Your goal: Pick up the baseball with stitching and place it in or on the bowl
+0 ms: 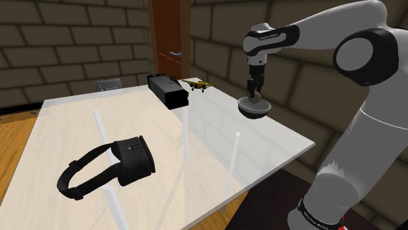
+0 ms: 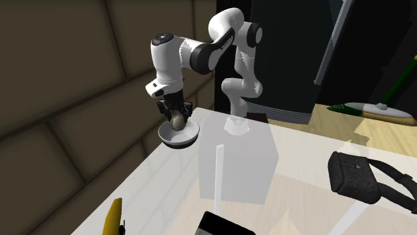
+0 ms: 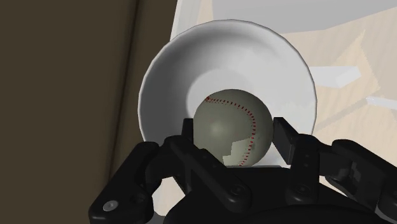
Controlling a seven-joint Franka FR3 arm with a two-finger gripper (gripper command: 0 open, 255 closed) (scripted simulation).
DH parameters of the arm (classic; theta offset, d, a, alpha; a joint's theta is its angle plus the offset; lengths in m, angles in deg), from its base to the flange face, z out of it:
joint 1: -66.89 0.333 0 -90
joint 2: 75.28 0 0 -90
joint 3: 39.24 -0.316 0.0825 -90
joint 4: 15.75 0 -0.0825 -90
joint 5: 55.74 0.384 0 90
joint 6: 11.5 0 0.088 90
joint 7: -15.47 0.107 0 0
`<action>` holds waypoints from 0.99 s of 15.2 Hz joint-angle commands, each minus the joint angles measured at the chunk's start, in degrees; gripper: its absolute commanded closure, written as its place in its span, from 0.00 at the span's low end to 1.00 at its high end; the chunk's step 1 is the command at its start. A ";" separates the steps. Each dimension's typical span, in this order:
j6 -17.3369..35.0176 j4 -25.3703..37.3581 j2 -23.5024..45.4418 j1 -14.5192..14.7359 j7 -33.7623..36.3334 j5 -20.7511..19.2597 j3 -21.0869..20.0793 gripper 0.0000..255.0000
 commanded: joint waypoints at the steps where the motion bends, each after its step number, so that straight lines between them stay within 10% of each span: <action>1: 0.01 0.00 -0.01 0.00 0.00 0.00 0.00 0.00; 15: -7.47 8.91 1.49 0.15 -0.47 0.55 -0.15 0.00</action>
